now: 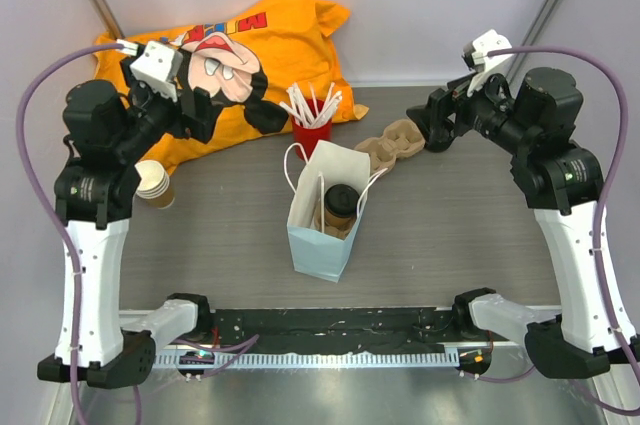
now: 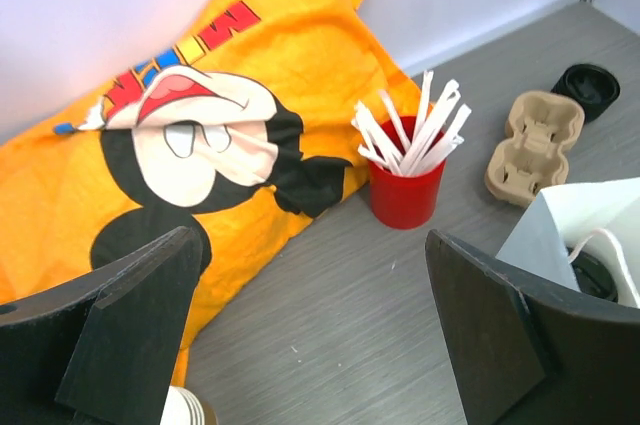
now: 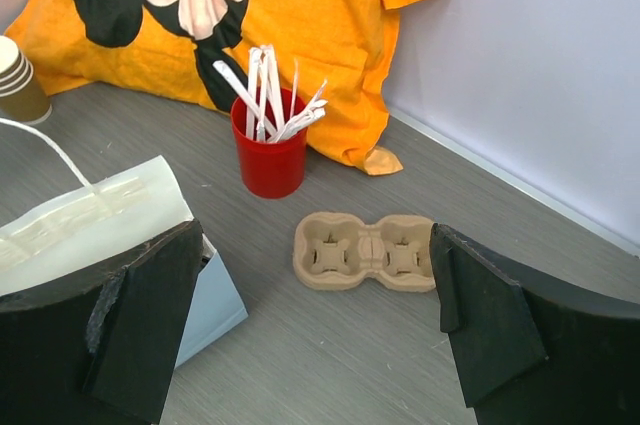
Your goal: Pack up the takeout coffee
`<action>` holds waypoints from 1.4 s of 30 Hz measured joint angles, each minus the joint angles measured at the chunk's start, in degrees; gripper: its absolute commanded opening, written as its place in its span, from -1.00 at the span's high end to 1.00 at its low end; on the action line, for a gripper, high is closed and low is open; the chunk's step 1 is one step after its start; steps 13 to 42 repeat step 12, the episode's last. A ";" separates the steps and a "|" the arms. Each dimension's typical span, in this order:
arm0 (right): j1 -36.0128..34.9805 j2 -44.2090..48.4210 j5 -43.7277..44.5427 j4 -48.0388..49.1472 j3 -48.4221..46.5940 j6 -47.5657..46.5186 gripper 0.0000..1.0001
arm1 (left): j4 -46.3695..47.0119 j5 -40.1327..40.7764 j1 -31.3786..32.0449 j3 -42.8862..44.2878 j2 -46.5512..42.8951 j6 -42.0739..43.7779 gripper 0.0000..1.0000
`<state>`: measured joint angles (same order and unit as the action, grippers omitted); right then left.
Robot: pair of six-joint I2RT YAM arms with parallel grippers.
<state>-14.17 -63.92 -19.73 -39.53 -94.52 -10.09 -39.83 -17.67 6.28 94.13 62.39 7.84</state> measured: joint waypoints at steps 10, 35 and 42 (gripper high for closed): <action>0.04 2.47 4.20 0.00 -2.16 2.05 -0.99 | -6.91 2.27 -0.04 7.10 -1.95 -1.88 -0.99; 0.04 2.58 4.26 0.00 -2.29 2.29 -0.99 | -7.67 2.54 -0.04 7.10 -1.95 -2.12 -0.99; 0.04 2.58 4.26 0.00 -2.29 2.29 -0.99 | -7.67 2.54 -0.04 7.10 -1.95 -2.12 -0.99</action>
